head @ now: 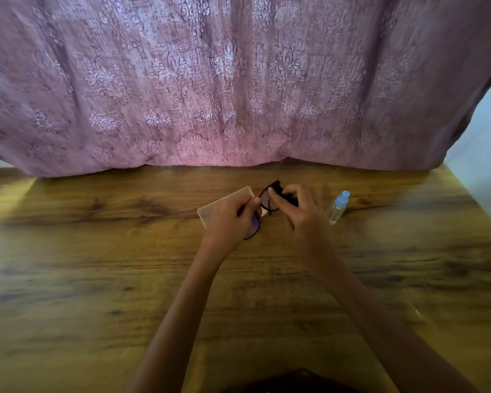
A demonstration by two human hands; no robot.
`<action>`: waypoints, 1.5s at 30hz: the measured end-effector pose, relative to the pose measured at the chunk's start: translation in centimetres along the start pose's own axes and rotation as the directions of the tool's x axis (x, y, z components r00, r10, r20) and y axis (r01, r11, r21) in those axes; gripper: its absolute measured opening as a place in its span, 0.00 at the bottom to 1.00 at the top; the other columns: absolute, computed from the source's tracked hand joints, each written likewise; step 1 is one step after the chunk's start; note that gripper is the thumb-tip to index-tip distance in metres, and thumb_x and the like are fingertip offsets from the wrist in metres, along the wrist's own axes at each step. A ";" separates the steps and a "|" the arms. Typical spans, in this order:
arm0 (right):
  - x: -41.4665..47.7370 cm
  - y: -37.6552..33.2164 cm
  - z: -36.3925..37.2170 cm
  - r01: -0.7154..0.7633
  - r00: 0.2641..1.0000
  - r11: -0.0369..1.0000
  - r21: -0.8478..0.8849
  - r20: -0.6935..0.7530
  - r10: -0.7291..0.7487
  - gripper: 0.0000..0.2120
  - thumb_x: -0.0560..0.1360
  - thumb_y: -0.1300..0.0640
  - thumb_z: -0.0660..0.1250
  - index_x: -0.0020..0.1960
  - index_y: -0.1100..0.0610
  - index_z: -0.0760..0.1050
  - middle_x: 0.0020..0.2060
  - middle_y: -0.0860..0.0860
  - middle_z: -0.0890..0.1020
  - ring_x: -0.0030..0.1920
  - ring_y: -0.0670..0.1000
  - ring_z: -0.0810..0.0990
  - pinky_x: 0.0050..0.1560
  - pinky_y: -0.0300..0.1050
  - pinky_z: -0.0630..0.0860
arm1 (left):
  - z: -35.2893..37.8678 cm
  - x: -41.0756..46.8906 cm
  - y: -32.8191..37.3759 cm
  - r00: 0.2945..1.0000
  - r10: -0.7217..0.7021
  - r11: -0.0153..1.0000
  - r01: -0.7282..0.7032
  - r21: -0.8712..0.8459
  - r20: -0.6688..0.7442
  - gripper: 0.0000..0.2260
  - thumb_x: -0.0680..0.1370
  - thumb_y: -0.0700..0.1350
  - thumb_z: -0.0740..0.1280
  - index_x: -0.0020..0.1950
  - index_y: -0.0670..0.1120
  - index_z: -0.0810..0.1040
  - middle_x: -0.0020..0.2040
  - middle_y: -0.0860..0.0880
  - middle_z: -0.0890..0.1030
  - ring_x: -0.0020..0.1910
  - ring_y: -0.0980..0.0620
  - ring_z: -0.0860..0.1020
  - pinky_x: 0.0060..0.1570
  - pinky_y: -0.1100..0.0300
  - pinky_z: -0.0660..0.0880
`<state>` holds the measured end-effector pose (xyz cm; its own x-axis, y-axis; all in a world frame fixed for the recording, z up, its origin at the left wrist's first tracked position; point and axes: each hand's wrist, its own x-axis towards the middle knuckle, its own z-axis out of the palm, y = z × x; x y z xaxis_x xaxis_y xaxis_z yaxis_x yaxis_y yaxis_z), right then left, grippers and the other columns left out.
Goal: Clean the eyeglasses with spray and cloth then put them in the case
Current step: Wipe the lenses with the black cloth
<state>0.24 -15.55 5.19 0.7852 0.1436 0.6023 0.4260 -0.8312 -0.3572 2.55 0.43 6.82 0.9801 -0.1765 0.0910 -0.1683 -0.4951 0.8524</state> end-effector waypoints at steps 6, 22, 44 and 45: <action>-0.3 -0.2 -0.1 0.022 1.000 1.000 -0.010 0.017 -0.021 0.19 0.77 0.63 0.57 0.64 0.60 0.78 0.51 0.57 0.78 0.51 0.53 0.76 0.37 0.42 0.78 | 0.0 0.0 0.1 1.000 -0.007 1.000 0.006 0.006 0.015 0.13 0.81 0.46 0.62 0.40 0.44 0.80 0.33 0.53 0.77 0.34 0.59 0.73 0.38 0.69 0.67; -0.6 -0.6 0.1 0.082 0.996 0.996 0.023 0.016 -0.083 0.16 0.77 0.66 0.60 0.61 0.62 0.79 0.49 0.59 0.78 0.51 0.56 0.77 0.42 0.44 0.79 | -0.1 0.2 0.0 0.999 -0.030 0.999 0.029 -0.025 -0.015 0.14 0.82 0.47 0.60 0.40 0.44 0.79 0.33 0.54 0.78 0.32 0.62 0.74 0.36 0.69 0.67; -1.5 0.5 -0.1 0.086 0.996 0.996 -0.023 -0.009 -0.087 0.16 0.76 0.66 0.61 0.62 0.63 0.78 0.51 0.59 0.79 0.52 0.54 0.76 0.47 0.37 0.76 | -0.6 0.0 0.3 0.996 -0.092 0.991 0.091 -0.102 -0.009 0.15 0.82 0.48 0.60 0.41 0.43 0.79 0.38 0.46 0.83 0.43 0.45 0.81 0.53 0.41 0.76; -1.5 0.4 0.0 0.087 0.996 0.996 -0.012 -0.001 -0.087 0.16 0.76 0.67 0.61 0.62 0.63 0.78 0.51 0.59 0.78 0.51 0.55 0.77 0.47 0.38 0.77 | -0.6 0.0 0.3 0.996 -0.089 0.992 0.087 -0.092 -0.008 0.15 0.82 0.48 0.60 0.41 0.44 0.79 0.38 0.47 0.83 0.43 0.46 0.81 0.53 0.42 0.77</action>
<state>-0.79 -16.03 4.11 0.7444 0.2149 0.6322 0.4876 -0.8217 -0.2949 2.62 0.79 7.37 0.9920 -0.1248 0.0195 -0.0716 -0.4284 0.9008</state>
